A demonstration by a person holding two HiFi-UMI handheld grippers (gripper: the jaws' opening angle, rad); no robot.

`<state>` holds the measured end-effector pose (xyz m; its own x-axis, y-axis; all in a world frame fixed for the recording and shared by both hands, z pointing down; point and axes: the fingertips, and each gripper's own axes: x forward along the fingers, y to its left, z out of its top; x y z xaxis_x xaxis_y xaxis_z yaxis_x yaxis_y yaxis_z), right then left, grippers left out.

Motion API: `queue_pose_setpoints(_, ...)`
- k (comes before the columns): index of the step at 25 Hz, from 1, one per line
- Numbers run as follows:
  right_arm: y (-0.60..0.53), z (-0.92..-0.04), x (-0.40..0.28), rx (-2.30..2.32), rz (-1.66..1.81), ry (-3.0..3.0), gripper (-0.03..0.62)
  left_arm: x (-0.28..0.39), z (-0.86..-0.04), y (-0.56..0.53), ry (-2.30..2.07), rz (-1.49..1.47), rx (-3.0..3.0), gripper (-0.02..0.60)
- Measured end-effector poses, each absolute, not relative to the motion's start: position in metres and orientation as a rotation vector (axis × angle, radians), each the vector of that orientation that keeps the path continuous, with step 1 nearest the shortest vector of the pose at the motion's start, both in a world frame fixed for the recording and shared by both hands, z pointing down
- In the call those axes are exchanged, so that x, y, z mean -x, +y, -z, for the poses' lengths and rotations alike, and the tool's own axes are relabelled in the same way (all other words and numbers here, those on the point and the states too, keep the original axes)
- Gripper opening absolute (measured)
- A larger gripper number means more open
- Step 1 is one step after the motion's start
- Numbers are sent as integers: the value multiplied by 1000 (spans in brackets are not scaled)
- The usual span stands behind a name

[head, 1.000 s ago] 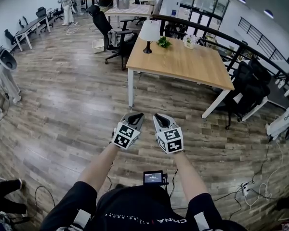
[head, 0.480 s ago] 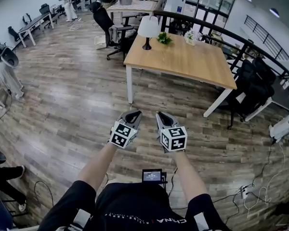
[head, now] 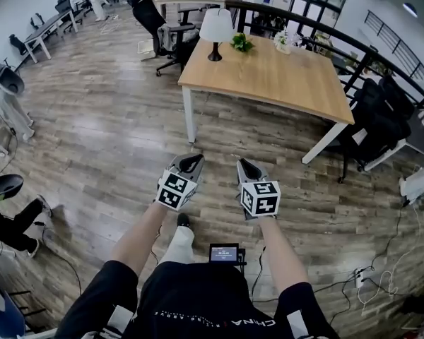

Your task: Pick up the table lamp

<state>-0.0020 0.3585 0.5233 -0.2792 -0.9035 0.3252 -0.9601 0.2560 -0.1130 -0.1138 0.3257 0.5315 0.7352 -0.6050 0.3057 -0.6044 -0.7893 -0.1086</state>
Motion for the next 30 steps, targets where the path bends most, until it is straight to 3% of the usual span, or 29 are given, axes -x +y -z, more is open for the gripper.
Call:
queue_pose_setpoints(11,206,-532,-5,-1796,-544,-2259,46,103,-551,169,879,538,2973,20)
queue_pose_setpoints(19,86,-533,28,-1789,-607,-2265,46,128,-557,49,831,551,2987,20)
queue_pose_setpoints(30,-8,-530,37,-1726,-567,-2292,46,120,-562,-41,797,514,3045,20)
